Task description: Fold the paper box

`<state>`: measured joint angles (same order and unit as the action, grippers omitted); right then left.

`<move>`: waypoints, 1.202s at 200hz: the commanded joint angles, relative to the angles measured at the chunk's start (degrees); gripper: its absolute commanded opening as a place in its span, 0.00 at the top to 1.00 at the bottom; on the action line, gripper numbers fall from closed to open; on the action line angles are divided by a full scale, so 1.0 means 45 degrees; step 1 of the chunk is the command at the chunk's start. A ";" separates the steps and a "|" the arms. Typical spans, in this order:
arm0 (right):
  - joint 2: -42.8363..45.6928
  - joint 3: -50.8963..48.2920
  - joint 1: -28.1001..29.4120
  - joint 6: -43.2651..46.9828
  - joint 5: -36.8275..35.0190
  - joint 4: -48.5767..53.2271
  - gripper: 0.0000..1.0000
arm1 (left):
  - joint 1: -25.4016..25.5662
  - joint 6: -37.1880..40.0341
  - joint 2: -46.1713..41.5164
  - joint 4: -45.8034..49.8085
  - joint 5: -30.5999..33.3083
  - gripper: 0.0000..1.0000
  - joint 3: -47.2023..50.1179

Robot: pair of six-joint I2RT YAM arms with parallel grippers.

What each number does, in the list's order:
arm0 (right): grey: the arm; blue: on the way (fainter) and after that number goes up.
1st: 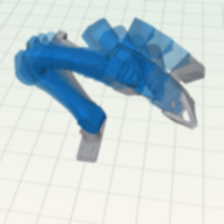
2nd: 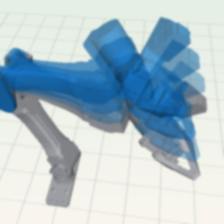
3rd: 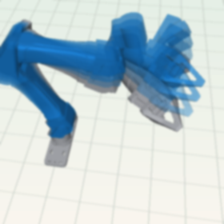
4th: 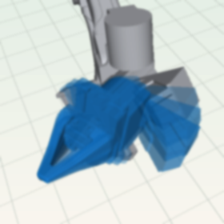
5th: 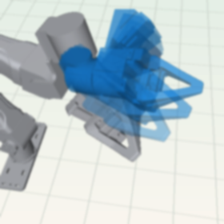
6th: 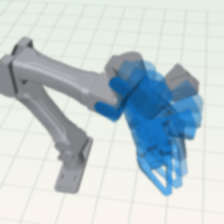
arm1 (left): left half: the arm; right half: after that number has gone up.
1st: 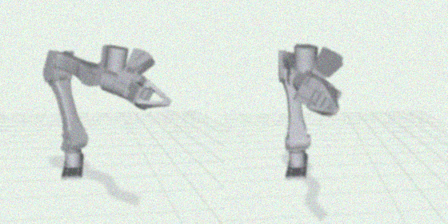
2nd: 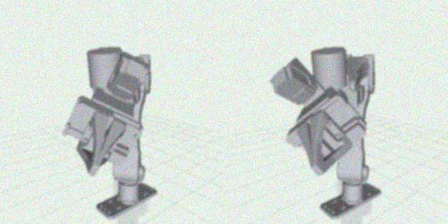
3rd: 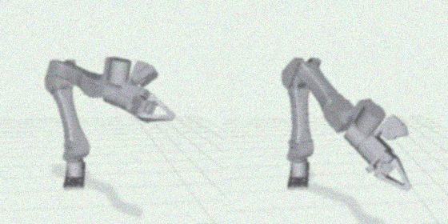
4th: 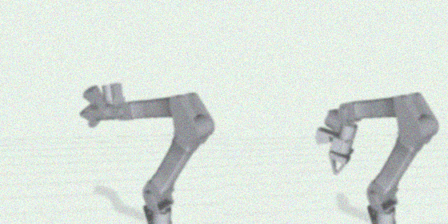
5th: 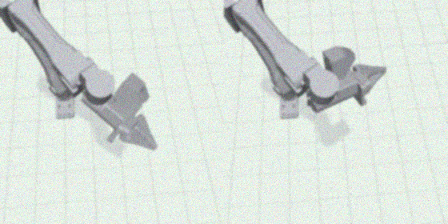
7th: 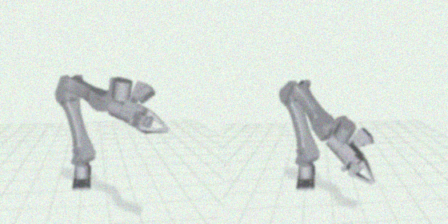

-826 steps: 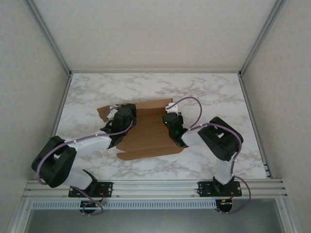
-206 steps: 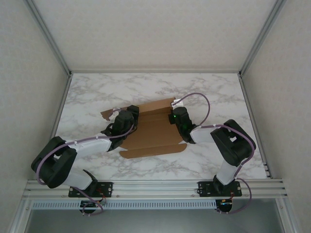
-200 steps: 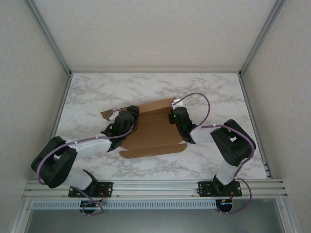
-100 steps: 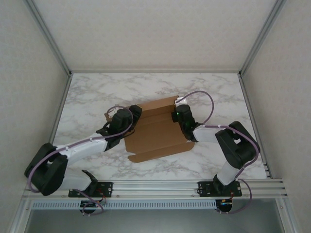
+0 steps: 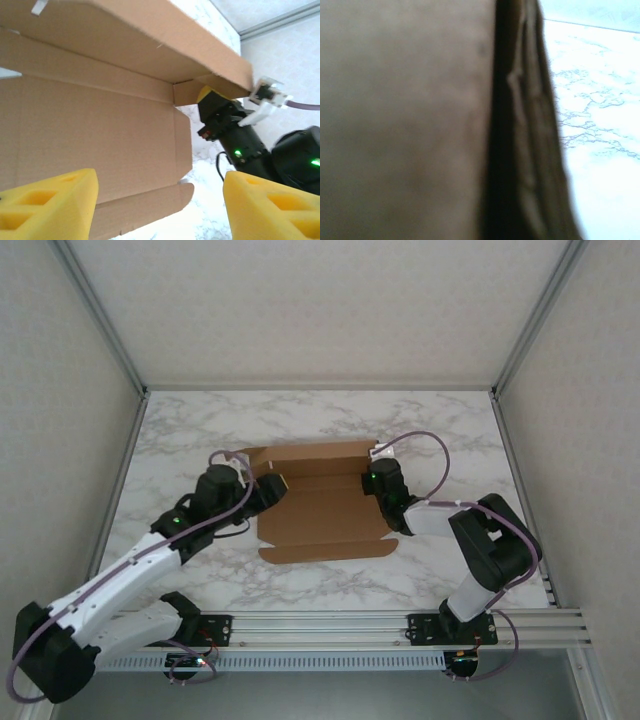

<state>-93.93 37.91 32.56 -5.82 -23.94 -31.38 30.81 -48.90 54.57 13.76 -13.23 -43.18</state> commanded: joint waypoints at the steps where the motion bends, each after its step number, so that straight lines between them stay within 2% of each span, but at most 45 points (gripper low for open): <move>1: 0.0259 -0.0346 0.0019 -0.0053 0.0032 -0.0242 1.00 | -0.1582 0.2093 -0.0121 0.1608 -0.1130 0.34 -0.1176; 27: 0.0321 -0.0558 0.0025 -0.0016 0.0357 -0.0267 1.00 | -0.3922 0.3128 0.1448 0.1695 -0.2630 0.35 -0.2045; 46: 0.0402 -0.0658 0.0021 -0.0029 0.0327 -0.0255 1.00 | -0.4659 0.3131 0.2288 0.1053 -0.3248 0.35 -0.2363; 83: 0.0338 -0.0640 0.0030 -0.0189 0.0302 -0.0157 1.00 | -0.4629 0.1967 0.3280 -0.1029 -0.4861 0.32 -0.1878; 160: 0.0016 -0.0554 0.0030 -0.0073 0.0574 -0.0059 1.00 | -0.4606 0.2647 0.4143 -0.0934 -0.4417 0.32 -0.1752; 240: -0.0418 -0.0194 0.0024 -0.0082 0.1133 0.0244 1.00 | -0.4172 0.1650 0.5335 -0.3319 -0.5120 0.37 -0.1231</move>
<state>-93.93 36.53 32.56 -6.24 -21.21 -33.65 10.50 -40.16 76.99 4.03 -34.00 -49.63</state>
